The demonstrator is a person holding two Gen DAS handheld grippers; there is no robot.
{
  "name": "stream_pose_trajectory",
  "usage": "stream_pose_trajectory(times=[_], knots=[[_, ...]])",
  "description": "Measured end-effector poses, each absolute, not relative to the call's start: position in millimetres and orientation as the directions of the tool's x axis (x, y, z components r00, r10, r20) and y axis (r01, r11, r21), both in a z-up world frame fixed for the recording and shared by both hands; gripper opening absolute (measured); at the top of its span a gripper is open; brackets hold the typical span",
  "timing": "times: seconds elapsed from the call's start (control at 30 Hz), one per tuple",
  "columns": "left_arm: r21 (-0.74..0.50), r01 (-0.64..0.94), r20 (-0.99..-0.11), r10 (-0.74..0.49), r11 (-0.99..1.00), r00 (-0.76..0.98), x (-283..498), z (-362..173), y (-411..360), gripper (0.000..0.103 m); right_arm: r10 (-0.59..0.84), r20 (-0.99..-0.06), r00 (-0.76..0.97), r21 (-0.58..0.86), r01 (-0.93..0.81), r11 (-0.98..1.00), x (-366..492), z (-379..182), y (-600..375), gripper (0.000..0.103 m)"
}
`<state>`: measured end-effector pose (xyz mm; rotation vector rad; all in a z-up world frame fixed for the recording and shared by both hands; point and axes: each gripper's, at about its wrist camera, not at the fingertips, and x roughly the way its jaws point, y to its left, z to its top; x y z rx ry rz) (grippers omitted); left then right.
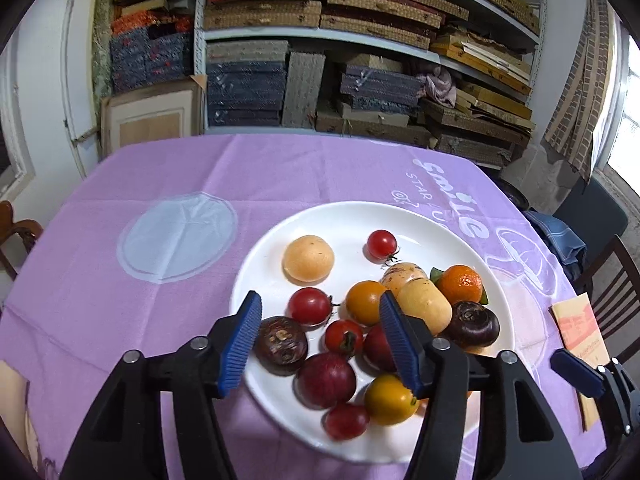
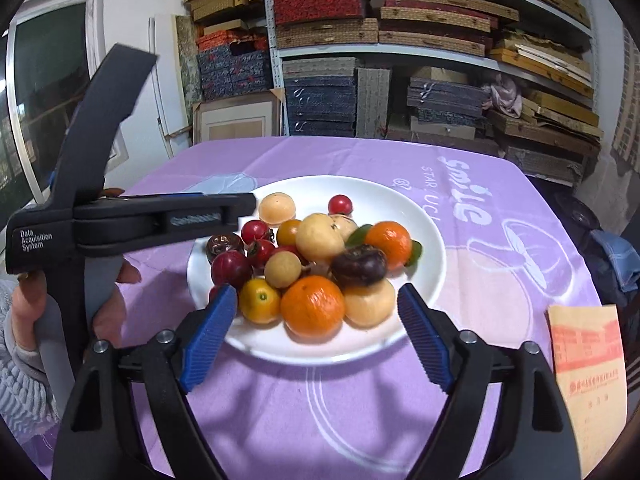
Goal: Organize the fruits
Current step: 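Lower tomato and tan fruit onto the white plate and open both tools, then lift both open tools away from the plate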
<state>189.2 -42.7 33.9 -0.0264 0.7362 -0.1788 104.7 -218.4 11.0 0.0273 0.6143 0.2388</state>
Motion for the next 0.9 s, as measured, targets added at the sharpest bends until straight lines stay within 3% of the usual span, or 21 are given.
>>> stream_pose_trajectory(times=[0.17, 0.3, 0.6, 0.9], knots=[[-0.066, 0.105, -0.642, -0.123, 0.992, 0.757, 149, 38, -30, 0.073, 0.232, -0.525, 0.819, 0.149, -0.18, 0.972, 68, 12, -234, 0.093], [-0.028, 0.067, -0.625, -0.07, 0.997, 0.778, 115, 35, -21, 0.086, 0.203, -0.49, 0.848, 0.125, -0.163, 0.979, 39, 11, -233, 0.099], [-0.018, 0.041, -0.635, -0.043, 0.999, 0.771, 61, 17, -8, 0.099, 0.108, -0.505, 0.856, 0.008, -0.121, 0.993, 6, -3, -215, 0.099], [-0.033, 0.093, -0.659, -0.092, 0.995, 0.746, 47, 7, -15, 0.1, 0.064, -0.513, 0.856, -0.062, -0.112, 0.992, -2, -13, -201, 0.099]])
